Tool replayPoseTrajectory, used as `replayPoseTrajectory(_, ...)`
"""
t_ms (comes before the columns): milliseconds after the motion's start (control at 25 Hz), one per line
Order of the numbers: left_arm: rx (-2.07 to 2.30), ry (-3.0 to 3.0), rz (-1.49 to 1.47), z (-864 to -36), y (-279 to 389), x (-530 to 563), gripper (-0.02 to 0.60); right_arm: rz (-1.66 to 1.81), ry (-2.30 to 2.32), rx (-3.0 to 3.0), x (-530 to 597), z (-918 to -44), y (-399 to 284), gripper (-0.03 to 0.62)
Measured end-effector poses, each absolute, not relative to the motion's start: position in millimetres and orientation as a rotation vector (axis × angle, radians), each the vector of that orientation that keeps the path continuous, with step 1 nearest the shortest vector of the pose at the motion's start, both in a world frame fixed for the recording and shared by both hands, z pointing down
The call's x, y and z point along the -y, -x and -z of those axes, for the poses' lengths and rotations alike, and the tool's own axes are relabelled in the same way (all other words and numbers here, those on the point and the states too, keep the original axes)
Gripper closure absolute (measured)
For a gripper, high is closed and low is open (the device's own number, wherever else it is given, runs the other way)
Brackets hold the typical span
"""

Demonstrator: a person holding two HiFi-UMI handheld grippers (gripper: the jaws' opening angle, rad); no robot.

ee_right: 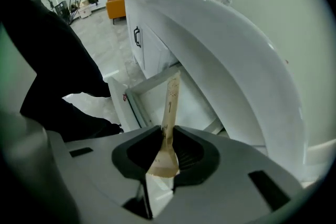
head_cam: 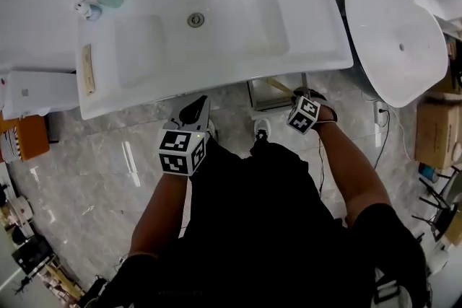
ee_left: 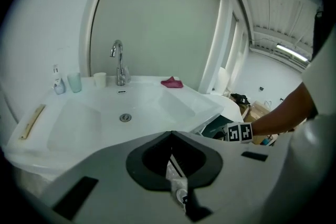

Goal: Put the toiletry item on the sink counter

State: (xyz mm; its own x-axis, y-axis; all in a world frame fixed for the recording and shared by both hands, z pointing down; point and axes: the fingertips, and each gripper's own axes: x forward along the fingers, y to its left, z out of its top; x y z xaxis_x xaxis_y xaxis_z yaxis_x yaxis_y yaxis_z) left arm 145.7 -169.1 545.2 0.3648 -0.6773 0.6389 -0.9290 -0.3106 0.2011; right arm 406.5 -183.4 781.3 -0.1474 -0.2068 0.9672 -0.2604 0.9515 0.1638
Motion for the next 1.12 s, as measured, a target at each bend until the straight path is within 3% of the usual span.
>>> replayPoseTrajectory(760, 1.495, -1.875, -0.593, -584.0, -163.5, 117.4, 0.577, -0.041, -0.212, 1.836, 222.0, -879.0, -389.0, 0.525)
replayPoseTrajectory(1120, 1.493, -1.857, -0.590, -593.8, -166.9, 112.2, 0.576, -0.061, -0.243, 1.828, 224.0, -890.4, -382.8, 0.470)
